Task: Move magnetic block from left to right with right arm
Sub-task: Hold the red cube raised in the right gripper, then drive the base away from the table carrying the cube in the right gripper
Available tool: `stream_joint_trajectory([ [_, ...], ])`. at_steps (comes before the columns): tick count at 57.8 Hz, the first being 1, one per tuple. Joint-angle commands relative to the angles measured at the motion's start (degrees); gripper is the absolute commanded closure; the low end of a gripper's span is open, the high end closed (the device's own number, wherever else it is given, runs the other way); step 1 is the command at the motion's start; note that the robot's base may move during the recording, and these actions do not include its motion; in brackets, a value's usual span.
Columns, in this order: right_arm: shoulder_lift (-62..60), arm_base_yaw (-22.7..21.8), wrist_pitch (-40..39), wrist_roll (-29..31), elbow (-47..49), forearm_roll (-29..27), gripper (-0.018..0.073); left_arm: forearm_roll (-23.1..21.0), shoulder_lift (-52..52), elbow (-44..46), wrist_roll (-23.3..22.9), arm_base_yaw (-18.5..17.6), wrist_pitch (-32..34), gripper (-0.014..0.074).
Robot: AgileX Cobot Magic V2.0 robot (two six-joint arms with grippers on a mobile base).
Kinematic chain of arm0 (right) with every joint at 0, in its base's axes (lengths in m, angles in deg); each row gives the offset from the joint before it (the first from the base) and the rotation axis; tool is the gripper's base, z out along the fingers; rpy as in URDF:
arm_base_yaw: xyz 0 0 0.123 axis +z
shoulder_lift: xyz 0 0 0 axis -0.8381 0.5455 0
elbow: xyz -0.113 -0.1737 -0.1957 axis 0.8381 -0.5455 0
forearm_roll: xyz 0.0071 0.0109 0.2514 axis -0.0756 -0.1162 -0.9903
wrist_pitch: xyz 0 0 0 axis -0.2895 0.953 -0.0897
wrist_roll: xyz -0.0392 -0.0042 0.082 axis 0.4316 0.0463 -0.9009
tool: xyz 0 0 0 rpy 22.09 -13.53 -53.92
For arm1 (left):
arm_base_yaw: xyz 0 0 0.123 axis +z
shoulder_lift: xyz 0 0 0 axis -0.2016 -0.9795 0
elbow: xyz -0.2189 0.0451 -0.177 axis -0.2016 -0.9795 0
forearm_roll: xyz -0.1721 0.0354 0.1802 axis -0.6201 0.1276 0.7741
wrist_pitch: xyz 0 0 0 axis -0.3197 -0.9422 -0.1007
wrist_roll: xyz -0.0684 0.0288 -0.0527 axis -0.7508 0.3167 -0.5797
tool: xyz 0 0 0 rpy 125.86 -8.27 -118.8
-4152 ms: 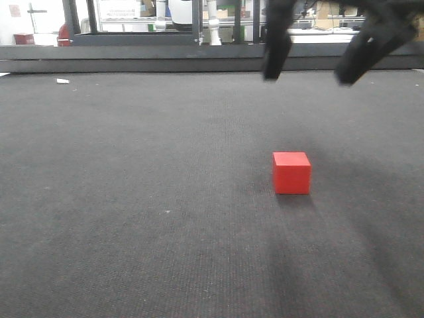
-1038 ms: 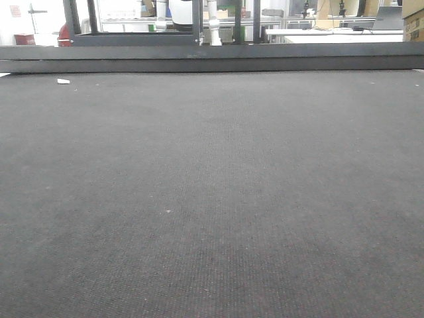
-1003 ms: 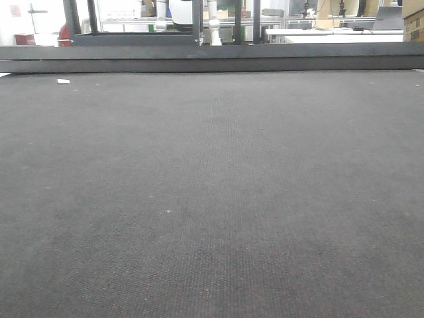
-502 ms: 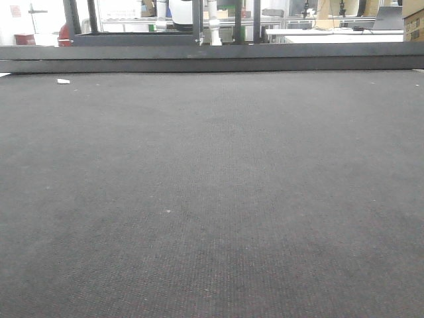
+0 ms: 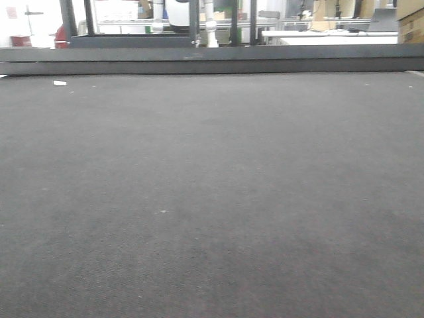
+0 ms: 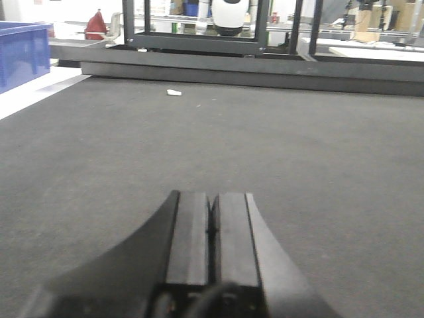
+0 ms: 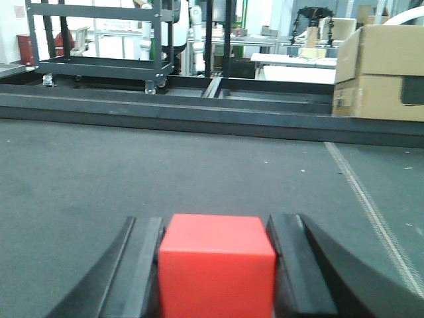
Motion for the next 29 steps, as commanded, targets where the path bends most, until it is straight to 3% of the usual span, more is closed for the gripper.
stream_joint_trajectory([
  [1,0.65,-0.31,-5.62,0.47,1.55,1.33,0.0323,-0.27,0.71,-0.45,-0.34,-0.34,4.48,0.0722],
  [29,0.65,-0.31,-5.56,0.47,1.55,1.33,0.0323,-0.27,0.71,-0.45,-0.34,-0.34,4.48,0.0722],
])
